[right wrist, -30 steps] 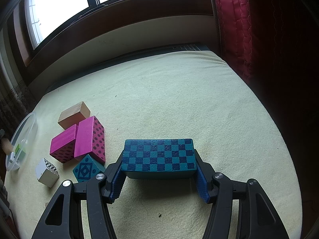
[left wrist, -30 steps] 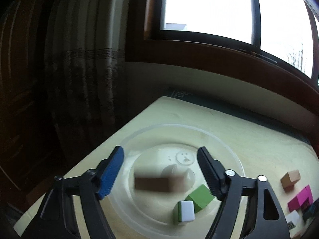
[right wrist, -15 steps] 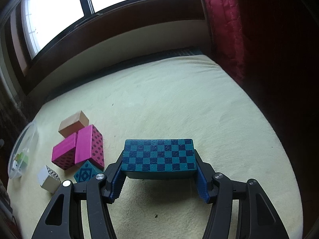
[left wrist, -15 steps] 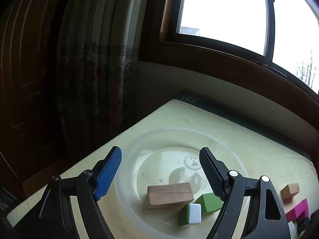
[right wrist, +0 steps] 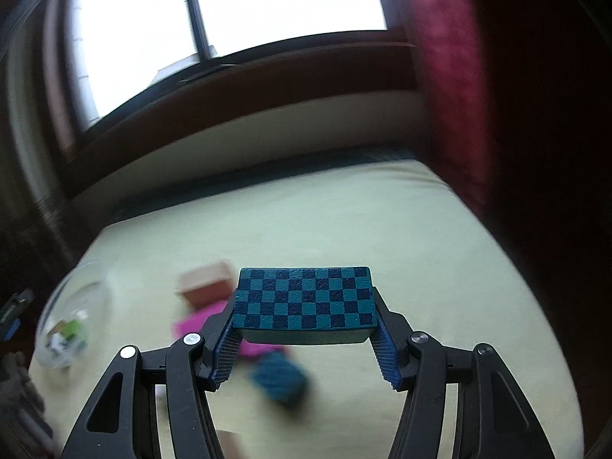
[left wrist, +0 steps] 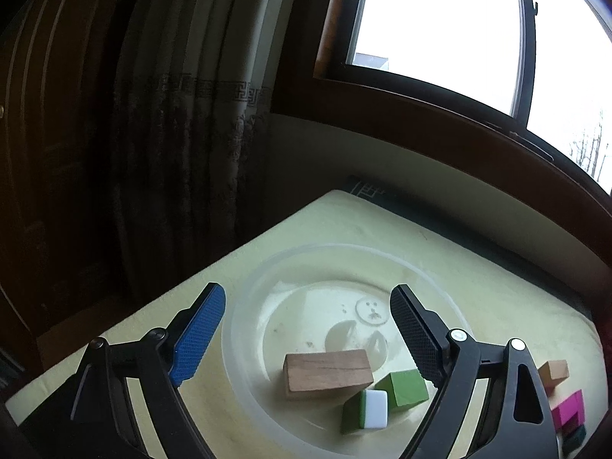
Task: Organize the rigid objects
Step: 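Carry the teal checkered block into the container and release it with the right gripper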
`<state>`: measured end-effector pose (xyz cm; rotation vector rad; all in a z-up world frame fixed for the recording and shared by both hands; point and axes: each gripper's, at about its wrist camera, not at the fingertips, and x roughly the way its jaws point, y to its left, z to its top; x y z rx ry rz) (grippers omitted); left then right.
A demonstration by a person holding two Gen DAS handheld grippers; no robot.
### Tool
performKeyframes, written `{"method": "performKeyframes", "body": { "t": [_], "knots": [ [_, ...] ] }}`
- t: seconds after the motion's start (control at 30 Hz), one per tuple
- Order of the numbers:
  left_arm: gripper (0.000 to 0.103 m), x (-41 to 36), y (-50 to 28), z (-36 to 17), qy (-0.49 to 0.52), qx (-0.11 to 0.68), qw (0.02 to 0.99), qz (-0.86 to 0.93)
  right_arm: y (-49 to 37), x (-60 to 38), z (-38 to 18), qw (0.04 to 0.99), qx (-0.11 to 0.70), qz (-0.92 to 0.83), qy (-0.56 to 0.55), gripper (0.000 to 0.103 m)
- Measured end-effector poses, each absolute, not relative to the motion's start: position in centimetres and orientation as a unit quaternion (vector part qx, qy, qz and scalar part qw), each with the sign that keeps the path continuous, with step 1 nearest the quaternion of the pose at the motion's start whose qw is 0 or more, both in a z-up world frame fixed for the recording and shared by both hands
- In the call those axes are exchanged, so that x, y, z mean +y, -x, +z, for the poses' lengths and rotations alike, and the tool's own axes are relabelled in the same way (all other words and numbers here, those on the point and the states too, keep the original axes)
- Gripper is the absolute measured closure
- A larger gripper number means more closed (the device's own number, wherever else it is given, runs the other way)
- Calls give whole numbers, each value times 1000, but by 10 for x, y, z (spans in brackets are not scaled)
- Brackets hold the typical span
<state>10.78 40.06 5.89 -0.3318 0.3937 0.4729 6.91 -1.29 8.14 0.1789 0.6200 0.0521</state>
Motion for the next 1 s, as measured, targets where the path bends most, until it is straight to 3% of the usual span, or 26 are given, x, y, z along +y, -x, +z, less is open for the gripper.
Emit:
{"method": "performKeyframes", "body": {
  "t": [0.53, 1.0],
  "knots": [
    [14, 409, -101, 60, 176, 183, 935, 248, -101, 155, 86, 933, 315, 173, -19, 40],
    [14, 423, -97, 58, 198, 179, 929, 258, -131, 232, 82, 927, 312, 205, 28, 40]
  ]
}}
